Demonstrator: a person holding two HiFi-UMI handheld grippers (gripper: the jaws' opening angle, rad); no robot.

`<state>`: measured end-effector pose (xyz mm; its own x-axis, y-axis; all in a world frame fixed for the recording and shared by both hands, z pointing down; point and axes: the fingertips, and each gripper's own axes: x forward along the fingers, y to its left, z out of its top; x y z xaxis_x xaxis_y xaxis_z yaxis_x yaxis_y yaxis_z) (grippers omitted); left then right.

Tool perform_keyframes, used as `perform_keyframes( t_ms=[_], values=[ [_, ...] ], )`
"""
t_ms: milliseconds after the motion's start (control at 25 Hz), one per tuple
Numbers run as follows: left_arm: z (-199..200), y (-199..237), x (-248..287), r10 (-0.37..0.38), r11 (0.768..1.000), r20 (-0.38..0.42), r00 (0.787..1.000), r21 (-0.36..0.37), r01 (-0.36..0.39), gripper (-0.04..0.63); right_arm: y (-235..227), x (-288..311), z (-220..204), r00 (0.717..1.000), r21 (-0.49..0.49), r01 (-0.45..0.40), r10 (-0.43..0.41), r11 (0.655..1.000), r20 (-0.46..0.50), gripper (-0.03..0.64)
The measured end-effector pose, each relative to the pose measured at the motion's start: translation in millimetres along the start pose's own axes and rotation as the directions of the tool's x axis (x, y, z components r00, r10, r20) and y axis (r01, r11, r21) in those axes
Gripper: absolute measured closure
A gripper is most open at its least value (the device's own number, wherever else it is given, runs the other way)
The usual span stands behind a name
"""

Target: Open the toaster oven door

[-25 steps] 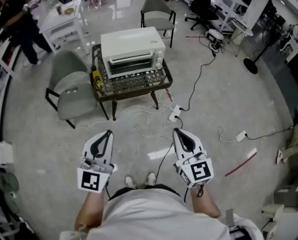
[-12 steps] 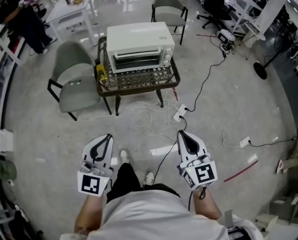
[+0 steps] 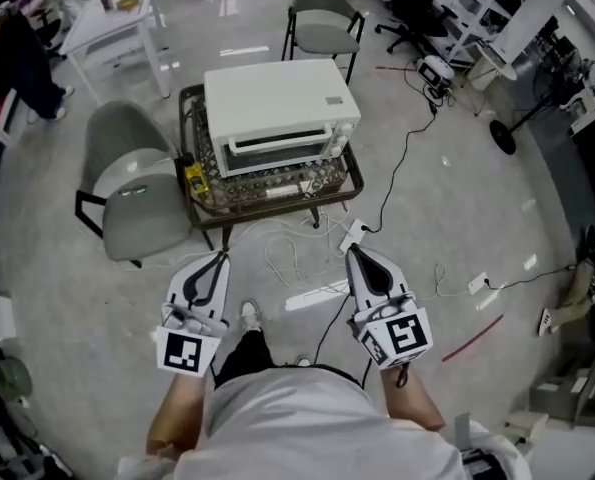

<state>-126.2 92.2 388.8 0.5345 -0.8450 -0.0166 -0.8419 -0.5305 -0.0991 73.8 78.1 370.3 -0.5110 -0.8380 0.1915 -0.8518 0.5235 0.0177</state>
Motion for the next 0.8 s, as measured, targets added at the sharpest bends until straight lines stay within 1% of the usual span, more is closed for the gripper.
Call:
perform_keyframes(
  t_ms=[120, 240, 400, 560, 640, 800],
  values=[
    [4.1, 32.8, 26.4, -0.039, 0.999, 0.028, 0.999, 0.001, 0.039, 0.572, -1.8, 31.5, 19.6, 0.999, -0.014, 0.035, -0.035, 0.999, 0.011, 0.595],
    [5.4, 52.2, 47.8, -0.08, 0.997, 0.055, 0.995, 0.007, 0.079, 0.572, -5.0, 48.6, 24.2, 0.997, -0.021, 0.076, -0.076, 0.997, -0.002, 0.595],
    [1.1, 55.6, 74.1, -0.128, 0.991, 0.066, 0.99, -0.024, 0.13, 0.572, -21.1, 54.1, 18.8, 0.989, -0.009, 0.141, -0.141, 0.99, -0.032, 0.595],
    [-0.9, 46.1, 101.0, -0.179, 0.984, 0.057, 0.982, -0.008, 0.179, 0.572, -41.4, 57.2, 17.9, 0.983, 0.007, 0.182, -0.181, 0.983, -0.023, 0.595],
    [3.1, 43.7, 113.1, -0.179, 0.984, 0.062, 0.982, -0.007, 0.18, 0.572, -51.7, 60.3, 19.7, 0.982, 0.014, 0.188, -0.188, 0.982, -0.01, 0.595],
    [16.3, 47.7, 130.9, -0.144, 0.99, 0.072, 0.987, 0.004, 0.144, 0.572, -73.5, 67.8, 30.0, 0.985, 0.008, 0.171, -0.171, 0.985, 0.019, 0.595]
  ],
)
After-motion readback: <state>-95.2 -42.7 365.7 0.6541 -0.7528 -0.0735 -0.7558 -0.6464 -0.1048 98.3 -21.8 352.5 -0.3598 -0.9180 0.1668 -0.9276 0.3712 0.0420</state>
